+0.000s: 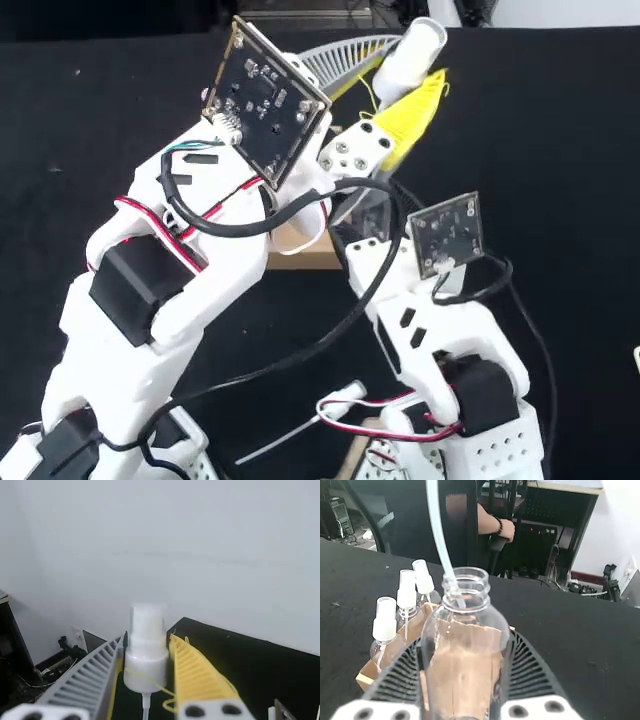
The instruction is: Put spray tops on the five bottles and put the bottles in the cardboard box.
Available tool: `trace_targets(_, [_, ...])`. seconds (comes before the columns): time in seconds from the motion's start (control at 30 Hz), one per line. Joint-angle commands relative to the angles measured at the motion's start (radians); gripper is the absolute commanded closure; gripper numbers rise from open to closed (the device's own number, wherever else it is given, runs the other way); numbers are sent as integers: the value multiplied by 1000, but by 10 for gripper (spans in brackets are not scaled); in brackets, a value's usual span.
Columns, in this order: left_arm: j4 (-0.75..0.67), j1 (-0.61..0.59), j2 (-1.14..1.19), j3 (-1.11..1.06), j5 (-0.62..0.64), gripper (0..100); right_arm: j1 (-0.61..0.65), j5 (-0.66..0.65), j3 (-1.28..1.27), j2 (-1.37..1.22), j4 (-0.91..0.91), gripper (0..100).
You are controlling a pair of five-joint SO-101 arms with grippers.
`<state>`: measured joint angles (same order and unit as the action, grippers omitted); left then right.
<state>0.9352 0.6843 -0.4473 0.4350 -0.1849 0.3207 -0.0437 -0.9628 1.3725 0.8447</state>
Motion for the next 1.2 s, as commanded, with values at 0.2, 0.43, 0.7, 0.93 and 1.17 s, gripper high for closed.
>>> trace_targets(0.2, [-8, -131, -26, -193, 284, 970, 11, 11, 2, 21, -25, 987])
trace_targets(0.43, [146, -90, -97, -231, 351, 957, 11, 11, 2, 21, -25, 987])
trace_targets(0.7, [235, -139, -155, -234, 356, 677, 11, 11, 2, 21, -25, 987])
trace_targets(0.93, [304, -242, -224, -173, 348, 677, 11, 9, -13, 21, -31, 987])
trace_targets(1.17, [499, -529, -377, -170, 259, 677, 11, 12, -2, 21, -83, 987])
